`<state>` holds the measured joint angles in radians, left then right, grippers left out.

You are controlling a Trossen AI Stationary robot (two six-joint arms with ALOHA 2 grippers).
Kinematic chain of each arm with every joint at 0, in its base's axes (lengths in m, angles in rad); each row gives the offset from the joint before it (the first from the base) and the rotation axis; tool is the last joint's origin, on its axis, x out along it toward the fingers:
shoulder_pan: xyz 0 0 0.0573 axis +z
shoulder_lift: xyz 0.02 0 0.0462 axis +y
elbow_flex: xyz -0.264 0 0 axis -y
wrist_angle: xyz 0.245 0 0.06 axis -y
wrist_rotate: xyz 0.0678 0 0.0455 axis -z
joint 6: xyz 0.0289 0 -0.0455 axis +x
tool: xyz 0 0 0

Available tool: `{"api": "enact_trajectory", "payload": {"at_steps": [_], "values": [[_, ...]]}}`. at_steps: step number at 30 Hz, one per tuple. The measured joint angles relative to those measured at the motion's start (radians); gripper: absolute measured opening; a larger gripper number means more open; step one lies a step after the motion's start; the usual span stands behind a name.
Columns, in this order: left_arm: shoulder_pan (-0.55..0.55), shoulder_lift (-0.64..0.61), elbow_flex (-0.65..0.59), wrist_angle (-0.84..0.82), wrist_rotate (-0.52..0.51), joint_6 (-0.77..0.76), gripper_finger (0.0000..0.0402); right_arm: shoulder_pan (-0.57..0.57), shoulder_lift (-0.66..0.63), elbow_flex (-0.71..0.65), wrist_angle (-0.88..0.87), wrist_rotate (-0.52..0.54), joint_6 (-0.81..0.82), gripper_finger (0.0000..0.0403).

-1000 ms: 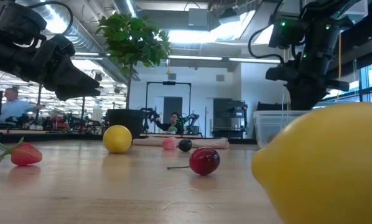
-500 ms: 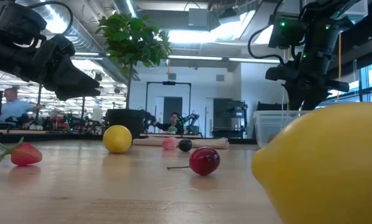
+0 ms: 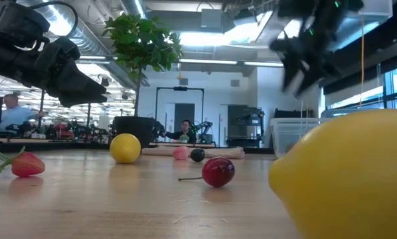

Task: Pick and placing Produce into tupperware
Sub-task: Put the red cherry into the transparent container

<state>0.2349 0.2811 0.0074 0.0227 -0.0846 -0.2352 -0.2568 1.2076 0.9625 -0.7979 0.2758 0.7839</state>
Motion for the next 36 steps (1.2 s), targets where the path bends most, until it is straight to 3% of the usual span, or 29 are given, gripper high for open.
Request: {"api": "enact_trajectory", "payload": {"at_steps": [8,16,24,36], "values": [[0.000,0.000,0.000,0.000,0.025,-0.002,0.0231,0.087,0.000,0.199,0.168,-0.047,-0.218,0.0203],[0.000,0.000,0.000,0.000,0.083,-0.002,0.0231,0.366,0.054,0.116,0.428,-0.061,-0.382,0.0203],[0.000,0.000,0.000,0.000,0.077,-0.002,0.0231,0.599,0.308,0.014,0.826,-0.061,-0.517,0.0204],[0.000,0.000,0.000,0.000,0.076,-0.002,0.0231,0.701,0.639,0.037,0.958,-0.008,-0.529,0.0204]]}}
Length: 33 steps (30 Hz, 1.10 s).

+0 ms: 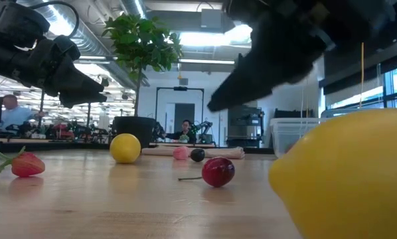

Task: Pick and placing Produce into tupperware
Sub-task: Put the red cherry into the transparent container

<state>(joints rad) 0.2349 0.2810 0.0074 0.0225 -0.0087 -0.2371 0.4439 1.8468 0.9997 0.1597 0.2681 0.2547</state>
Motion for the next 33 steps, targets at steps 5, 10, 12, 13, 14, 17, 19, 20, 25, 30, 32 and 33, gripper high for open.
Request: {"api": "enact_trajectory", "payload": {"at_steps": [5,10,12,13,14,17,19,20,25,30,32,33], "values": [[0.000,0.000,0.000,-0.007,0.000,-0.013,0.0231,0.029,0.070,0.000,0.058,0.000,0.022,0.0204],[0.000,0.000,0.000,-0.008,0.000,-0.021,0.0231,0.038,0.116,0.000,0.079,0.000,0.029,0.0204],[0.000,0.000,0.000,-0.009,-0.001,-0.022,0.0231,0.038,0.127,0.000,0.080,0.000,0.029,0.0204],[0.000,0.000,0.000,-0.010,-0.001,-0.022,0.0231,0.038,0.130,0.000,0.084,0.000,0.028,0.0204],[0.000,0.000,0.000,-0.010,-0.001,-0.022,0.0231,0.038,0.133,0.000,0.088,0.000,0.028,0.0204],[0.000,0.000,0.000,-0.011,-0.001,-0.022,0.0231,0.038,0.142,0.000,0.116,0.000,0.026,0.0204],[0.000,0.000,0.000,-0.012,-0.001,-0.022,0.0231,0.038,0.144,0.000,0.121,0.000,0.024,0.0204],[0.000,0.000,0.000,-0.012,-0.001,-0.022,0.0231,0.038,0.144,0.000,0.121,0.000,0.022,0.0204],[0.000,0.000,0.001,-0.012,-0.001,-0.022,0.0231,0.037,0.144,0.000,0.121,0.000,-0.015,0.0204],[0.000,0.000,0.001,-0.013,-0.001,-0.022,0.0231,0.032,0.144,0.000,0.121,-0.004,-0.025,0.0204],[0.000,0.000,0.001,-0.013,-0.001,-0.020,0.0231,0.028,0.144,0.000,0.121,-0.020,-0.026,0.0204],[0.000,0.000,0.001,-0.013,-0.001,-0.018,0.0231,0.026,0.144,0.000,0.121,-0.028,-0.027,0.0204]]}}
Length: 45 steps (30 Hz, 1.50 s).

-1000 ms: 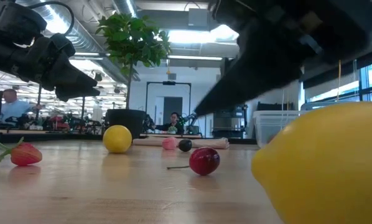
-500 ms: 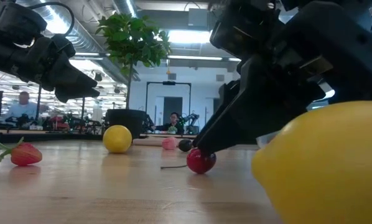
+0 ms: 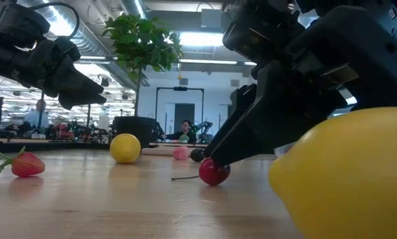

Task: Pick and placing Produce into tupperware
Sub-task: Put the red cherry into the transparent container

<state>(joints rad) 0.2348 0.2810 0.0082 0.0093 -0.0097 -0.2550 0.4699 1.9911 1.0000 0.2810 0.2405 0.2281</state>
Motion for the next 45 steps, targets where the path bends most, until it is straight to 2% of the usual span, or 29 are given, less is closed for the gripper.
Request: {"api": "enact_trajectory", "payload": {"at_steps": [8,19,23,31,35,40,45], "values": [[0.000,0.000,0.000,0.000,-0.003,0.002,0.0231,-0.002,0.002,0.000,0.016,-0.015,-0.002,0.0204],[0.000,0.000,0.000,0.000,-0.007,0.003,0.0231,-0.004,0.075,0.016,0.075,-0.047,0.032,0.0199],[0.000,0.000,0.000,0.000,-0.008,0.003,0.0231,-0.005,0.094,0.041,0.071,-0.042,0.027,0.0174],[0.000,0.000,0.000,0.000,-0.008,0.003,0.0231,-0.006,0.097,0.048,0.034,-0.039,0.071,0.0093],[0.000,0.000,0.000,0.000,-0.008,0.003,0.0231,-0.013,0.084,0.047,0.019,-0.047,0.119,0.0075],[0.000,0.000,0.000,0.000,-0.008,0.003,0.0231,-0.044,-0.023,0.041,-0.192,-0.065,0.220,0.0072],[0.000,0.000,0.000,0.000,-0.007,0.002,0.0231,-0.107,-0.256,0.043,-0.505,-0.001,0.318,0.0070]]}}
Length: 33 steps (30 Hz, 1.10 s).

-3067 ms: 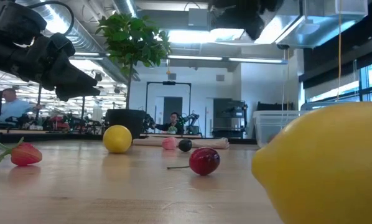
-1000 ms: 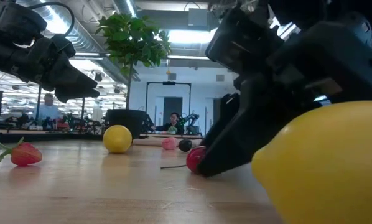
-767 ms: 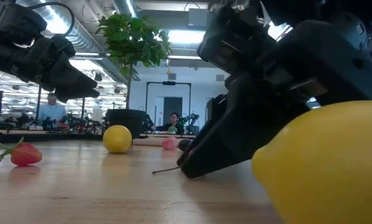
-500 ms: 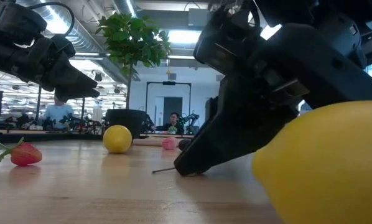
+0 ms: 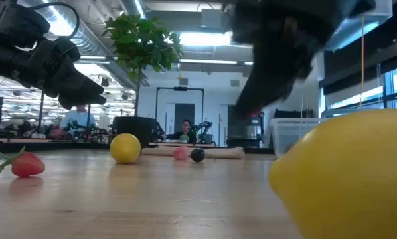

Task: Pick and placing Produce into tupperware
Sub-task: Put the red cherry into the transparent container

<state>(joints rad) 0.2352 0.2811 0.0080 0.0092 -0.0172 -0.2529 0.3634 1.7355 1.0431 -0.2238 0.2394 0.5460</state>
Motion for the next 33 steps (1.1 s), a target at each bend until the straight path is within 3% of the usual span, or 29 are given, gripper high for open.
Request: {"api": "enact_trajectory", "payload": {"at_steps": [8,12,16,26,33], "values": [[0.000,0.000,0.000,0.000,0.000,-0.002,0.0231,-0.139,-0.403,0.001,-0.510,0.274,0.372,0.0069],[0.000,0.000,0.000,0.000,0.000,-0.002,0.0231,-0.235,-0.487,-0.002,-0.761,0.248,0.547,0.0069],[0.000,0.000,0.000,0.000,0.000,-0.002,0.0231,-0.336,-0.468,-0.002,-0.844,0.146,0.559,0.0069],[0.000,0.000,0.000,0.000,0.000,-0.002,0.0231,-0.577,-0.295,-0.002,-0.860,0.070,0.421,0.0069],[0.000,0.000,0.000,0.000,0.000,-0.002,0.0231,-0.626,-0.226,-0.002,-0.858,0.027,0.340,0.0098]]}}
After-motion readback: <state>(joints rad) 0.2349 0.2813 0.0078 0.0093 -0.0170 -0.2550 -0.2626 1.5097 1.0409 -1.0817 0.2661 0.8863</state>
